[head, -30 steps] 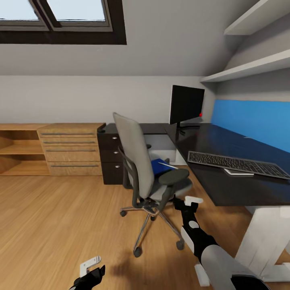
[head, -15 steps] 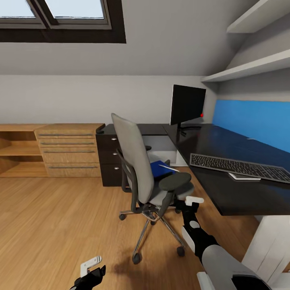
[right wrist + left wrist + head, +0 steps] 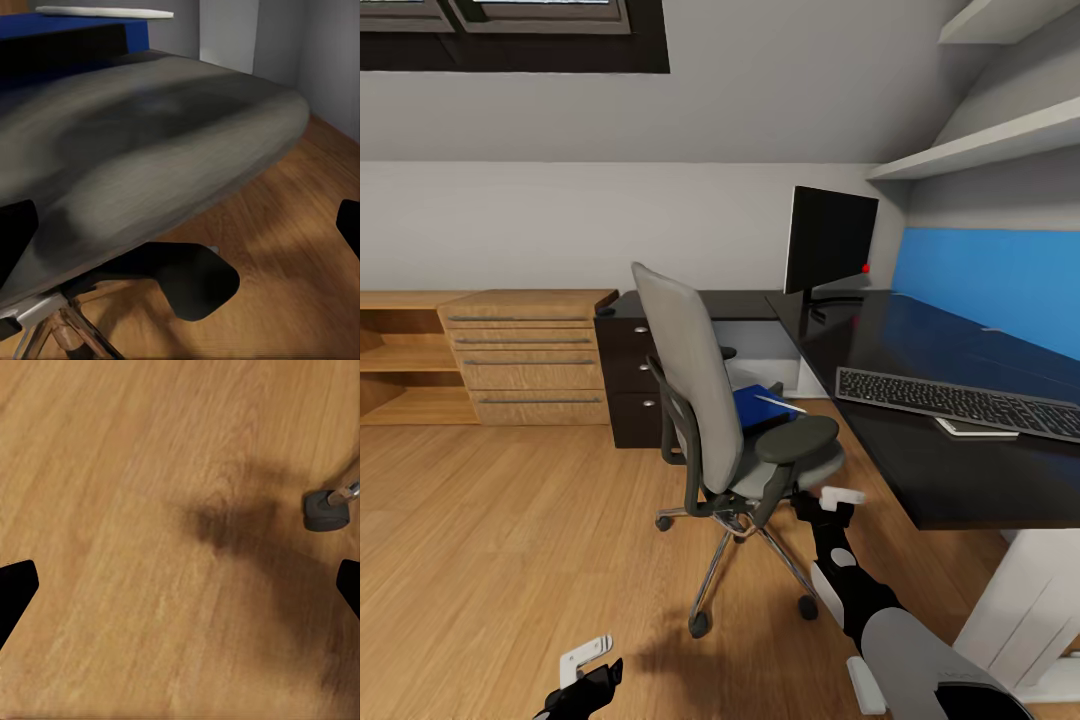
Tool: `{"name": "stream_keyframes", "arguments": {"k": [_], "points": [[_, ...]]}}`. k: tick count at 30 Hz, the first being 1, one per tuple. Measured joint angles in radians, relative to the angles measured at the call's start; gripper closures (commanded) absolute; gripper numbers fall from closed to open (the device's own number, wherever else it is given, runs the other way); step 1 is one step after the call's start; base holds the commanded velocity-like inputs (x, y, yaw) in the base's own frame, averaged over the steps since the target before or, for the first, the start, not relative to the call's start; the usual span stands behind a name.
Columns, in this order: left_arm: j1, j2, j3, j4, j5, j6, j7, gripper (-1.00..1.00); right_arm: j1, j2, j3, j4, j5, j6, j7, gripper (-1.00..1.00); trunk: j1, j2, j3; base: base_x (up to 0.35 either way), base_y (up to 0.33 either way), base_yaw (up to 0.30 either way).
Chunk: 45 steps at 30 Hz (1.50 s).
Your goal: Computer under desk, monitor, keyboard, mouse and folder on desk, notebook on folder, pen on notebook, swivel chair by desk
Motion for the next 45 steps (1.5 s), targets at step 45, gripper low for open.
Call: {"name": "stream_keyframes", "arguments": {"k": [45], "points": [[0.0, 0.002, 0.0, 0.0, 0.002, 0.0, 0.0, -1.0, -0.001, 0.06, 0.001, 0.01, -0.003, -0.156, -0.007, -1.0, 0.0, 0.0, -0.021, 0.0, 0.0, 0.109]]}}
